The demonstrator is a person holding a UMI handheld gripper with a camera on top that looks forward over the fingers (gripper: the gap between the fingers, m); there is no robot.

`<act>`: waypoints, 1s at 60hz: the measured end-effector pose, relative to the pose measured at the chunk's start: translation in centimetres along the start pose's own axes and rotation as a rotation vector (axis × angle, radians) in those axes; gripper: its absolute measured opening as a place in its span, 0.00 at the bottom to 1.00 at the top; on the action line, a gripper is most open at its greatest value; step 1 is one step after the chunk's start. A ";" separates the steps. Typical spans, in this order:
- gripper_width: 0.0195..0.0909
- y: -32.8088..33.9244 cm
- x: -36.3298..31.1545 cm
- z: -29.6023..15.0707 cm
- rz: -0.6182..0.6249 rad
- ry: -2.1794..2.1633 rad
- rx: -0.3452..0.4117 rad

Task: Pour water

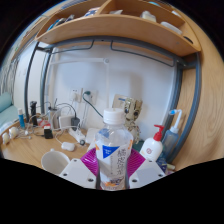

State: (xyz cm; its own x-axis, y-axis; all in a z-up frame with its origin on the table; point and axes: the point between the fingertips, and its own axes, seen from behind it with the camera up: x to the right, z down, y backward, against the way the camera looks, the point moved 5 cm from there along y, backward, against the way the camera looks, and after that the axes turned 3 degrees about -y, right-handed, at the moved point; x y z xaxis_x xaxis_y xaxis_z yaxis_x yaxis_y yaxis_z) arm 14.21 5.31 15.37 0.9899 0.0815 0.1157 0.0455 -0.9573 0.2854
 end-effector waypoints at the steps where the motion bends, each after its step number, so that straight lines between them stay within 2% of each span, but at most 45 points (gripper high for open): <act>1: 0.19 0.0 -0.2 0.2 0.006 -0.015 0.009; 17: 0.20 -1.9 -0.4 3.3 -0.035 -0.177 0.019; 21: 0.20 -1.8 -0.4 3.3 -0.030 -0.166 0.063; 27: 0.21 -1.5 -0.5 3.3 -0.017 -0.167 0.079; 30: 0.24 -1.5 -0.5 3.3 -0.016 -0.168 0.079; 36: 0.39 -1.7 -0.5 3.3 -0.025 -0.166 0.070; 41: 0.49 -1.5 -0.3 3.5 -0.026 -0.135 0.014; 47: 0.75 -0.1 0.2 3.4 0.003 -0.126 -0.031; 52: 0.92 2.2 -0.3 3.9 -0.014 -0.150 -0.074; 60: 0.93 7.7 -1.2 5.3 -0.053 -0.176 -0.168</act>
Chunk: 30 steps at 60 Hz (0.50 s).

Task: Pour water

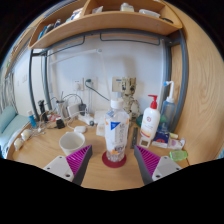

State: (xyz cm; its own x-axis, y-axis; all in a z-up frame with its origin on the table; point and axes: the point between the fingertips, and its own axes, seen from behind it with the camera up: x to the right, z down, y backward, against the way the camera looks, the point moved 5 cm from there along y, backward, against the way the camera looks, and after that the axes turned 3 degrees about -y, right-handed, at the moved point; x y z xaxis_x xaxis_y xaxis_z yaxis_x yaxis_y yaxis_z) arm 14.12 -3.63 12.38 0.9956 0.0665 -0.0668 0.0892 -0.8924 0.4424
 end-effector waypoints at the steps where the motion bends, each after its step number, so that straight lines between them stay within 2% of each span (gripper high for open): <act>1: 0.93 0.7 -0.1 0.2 -0.008 -0.003 -0.011; 7: 0.93 4.8 -0.5 0.5 -0.035 -0.023 -0.074; 12: 0.93 7.8 0.0 -0.2 -0.054 -0.040 -0.094; 30: 0.91 13.5 4.2 -5.6 -0.044 -0.052 0.008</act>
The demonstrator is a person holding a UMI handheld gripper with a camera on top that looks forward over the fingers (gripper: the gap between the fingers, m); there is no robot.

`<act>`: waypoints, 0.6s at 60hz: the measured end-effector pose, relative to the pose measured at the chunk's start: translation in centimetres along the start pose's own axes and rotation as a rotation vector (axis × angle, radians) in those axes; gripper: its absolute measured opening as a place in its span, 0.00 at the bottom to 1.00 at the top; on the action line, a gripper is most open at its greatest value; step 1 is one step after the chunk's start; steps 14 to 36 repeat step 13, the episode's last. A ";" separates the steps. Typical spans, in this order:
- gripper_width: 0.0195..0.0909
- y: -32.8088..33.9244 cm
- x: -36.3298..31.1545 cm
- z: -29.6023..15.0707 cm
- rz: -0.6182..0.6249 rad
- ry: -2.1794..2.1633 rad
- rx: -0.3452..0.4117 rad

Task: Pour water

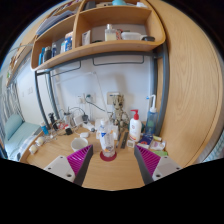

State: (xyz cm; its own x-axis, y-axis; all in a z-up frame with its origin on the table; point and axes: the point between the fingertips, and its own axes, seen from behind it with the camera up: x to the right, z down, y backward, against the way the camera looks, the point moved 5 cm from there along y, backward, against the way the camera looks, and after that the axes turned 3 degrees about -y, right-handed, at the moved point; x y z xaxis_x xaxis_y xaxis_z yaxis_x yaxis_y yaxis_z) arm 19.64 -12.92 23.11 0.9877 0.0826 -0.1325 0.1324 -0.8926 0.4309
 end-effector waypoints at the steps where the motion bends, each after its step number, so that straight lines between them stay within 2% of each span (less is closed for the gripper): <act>1: 0.91 0.1 0.2 -0.2 0.000 -0.002 0.006; 13: 0.91 0.4 2.0 -1.1 0.041 -0.022 0.016; 36: 0.91 0.4 2.0 -1.1 0.041 -0.022 0.016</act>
